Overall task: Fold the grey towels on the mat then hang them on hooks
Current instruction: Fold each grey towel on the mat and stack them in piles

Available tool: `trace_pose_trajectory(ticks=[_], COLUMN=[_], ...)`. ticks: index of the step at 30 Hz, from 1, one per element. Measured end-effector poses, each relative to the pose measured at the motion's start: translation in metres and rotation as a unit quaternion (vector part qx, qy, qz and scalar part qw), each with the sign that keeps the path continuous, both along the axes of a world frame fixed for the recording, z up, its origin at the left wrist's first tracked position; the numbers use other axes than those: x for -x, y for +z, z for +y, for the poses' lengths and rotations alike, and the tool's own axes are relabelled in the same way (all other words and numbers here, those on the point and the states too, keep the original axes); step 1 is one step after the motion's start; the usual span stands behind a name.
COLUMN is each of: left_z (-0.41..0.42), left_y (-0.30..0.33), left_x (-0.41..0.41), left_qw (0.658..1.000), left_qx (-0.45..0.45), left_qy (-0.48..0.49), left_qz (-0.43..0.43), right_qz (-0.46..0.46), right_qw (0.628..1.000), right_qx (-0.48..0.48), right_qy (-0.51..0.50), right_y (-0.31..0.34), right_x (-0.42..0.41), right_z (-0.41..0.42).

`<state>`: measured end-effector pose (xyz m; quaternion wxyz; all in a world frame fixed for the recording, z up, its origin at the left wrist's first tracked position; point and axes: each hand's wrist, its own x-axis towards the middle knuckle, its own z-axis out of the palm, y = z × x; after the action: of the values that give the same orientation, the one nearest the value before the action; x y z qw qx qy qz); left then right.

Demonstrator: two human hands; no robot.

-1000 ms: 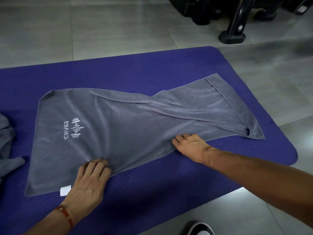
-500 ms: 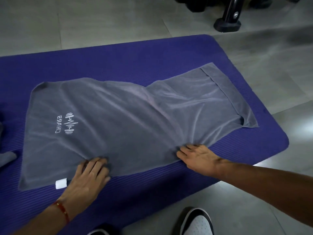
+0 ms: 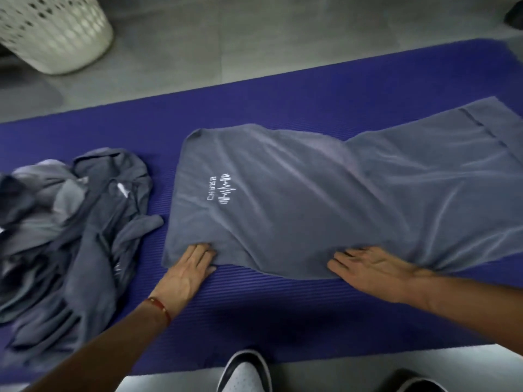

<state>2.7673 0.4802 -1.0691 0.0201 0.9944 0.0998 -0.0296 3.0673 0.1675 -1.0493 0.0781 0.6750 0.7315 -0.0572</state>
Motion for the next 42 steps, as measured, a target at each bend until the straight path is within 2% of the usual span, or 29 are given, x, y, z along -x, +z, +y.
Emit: trace_pose_trajectory(ticks=[2, 5, 13, 19, 22, 24, 26, 29, 31, 33, 35, 37, 38, 40, 42], left_z=[0.005, 0.007, 0.006, -0.039, -0.049, -0.049, -0.052, -0.064, -0.080, -0.104, -0.134, -0.163, -0.174, -0.191, -0.197], left_y=[0.004, 0.014, 0.019, 0.022, 0.044, 0.062, 0.073, 0.079, 0.074, 0.066, 0.049, 0.027, 0.016, -0.002, -0.015], left_x=[0.010, 0.013, 0.067, 0.084, 0.054, 0.020, -0.032, -0.117, -0.173, -0.226, -0.271, -0.299, -0.306, -0.307, -0.298], left_qw=[1.000, 0.996, 0.994, 0.994, 0.993, 0.990, 0.974, 0.936, 0.921, 0.927, 0.950, 0.974, 0.981, 0.988, 0.993], left_qx=[-0.018, -0.031, -0.099, -0.058, -0.034, -0.041, -0.047, -0.065, -0.074, -0.081, -0.062, -0.024, -0.008, 0.009, 0.002], left_qy=[0.010, 0.087, -0.016, -0.014, -0.046, -0.116, -0.215, -0.345, -0.379, -0.357, -0.290, -0.187, -0.147, -0.107, -0.095], left_qz=[0.013, 0.004, 0.045, 0.096, 0.100, 0.072, 0.056, 0.040, 0.040, 0.075, 0.102, 0.128, 0.127, 0.107, 0.072], right_qz=[-0.002, 0.012, 0.039, 0.071, 0.086, 0.116, 0.125, 0.131, 0.106, 0.048, -0.009, -0.021, -0.007, 0.039, 0.086], right_qw=[1.000, 0.999, 0.994, 0.990, 0.995, 0.988, 0.965, 0.894, 0.838, 0.794, 0.738, 0.652, 0.596, 0.467, 0.365], right_qx=[0.007, -0.007, -0.014, 0.001, -0.017, -0.062, -0.098, -0.138, -0.145, -0.129, -0.079, -0.038, -0.039, -0.081, -0.126], right_qy=[0.010, 0.037, 0.106, 0.121, 0.038, -0.077, -0.207, -0.406, -0.516, -0.592, -0.671, -0.757, -0.802, -0.880, -0.918], right_y=[0.001, 0.002, 0.004, 0.012, 0.014, 0.014, 0.016, 0.014, 0.014, 0.016, 0.015, 0.009, 0.005, 0.000, -0.004], right_x=[0.008, 0.018, 0.028, 0.036, 0.033, 0.023, 0.003, -0.036, -0.065, -0.093, -0.117, -0.137, -0.145, -0.163, -0.181], right_z=[0.018, 0.037, 0.028, -0.003, -0.027, -0.037, -0.055, -0.092, -0.119, -0.151, -0.184, -0.210, -0.220, -0.232, -0.237])
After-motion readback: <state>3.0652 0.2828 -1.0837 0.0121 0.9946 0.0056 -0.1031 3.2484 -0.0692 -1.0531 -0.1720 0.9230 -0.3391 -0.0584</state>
